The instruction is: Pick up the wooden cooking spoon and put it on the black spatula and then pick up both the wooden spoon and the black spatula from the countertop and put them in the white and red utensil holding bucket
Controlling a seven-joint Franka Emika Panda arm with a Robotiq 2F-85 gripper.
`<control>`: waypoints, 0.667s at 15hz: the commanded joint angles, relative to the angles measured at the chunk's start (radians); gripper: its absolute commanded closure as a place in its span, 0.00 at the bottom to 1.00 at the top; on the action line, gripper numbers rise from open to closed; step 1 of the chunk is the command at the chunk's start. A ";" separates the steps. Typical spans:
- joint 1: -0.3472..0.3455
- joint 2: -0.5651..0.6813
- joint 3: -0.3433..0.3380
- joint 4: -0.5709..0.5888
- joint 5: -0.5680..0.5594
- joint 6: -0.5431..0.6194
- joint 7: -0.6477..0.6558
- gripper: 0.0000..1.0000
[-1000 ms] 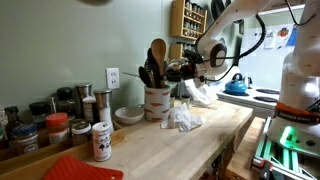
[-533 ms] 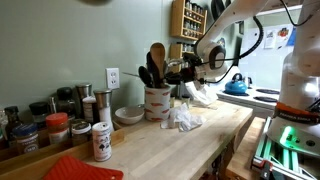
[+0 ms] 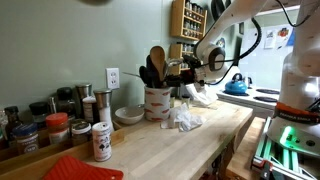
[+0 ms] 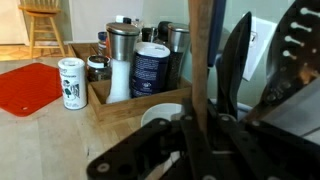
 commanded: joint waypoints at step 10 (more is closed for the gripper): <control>0.012 -0.010 0.009 0.032 0.027 0.085 0.012 0.16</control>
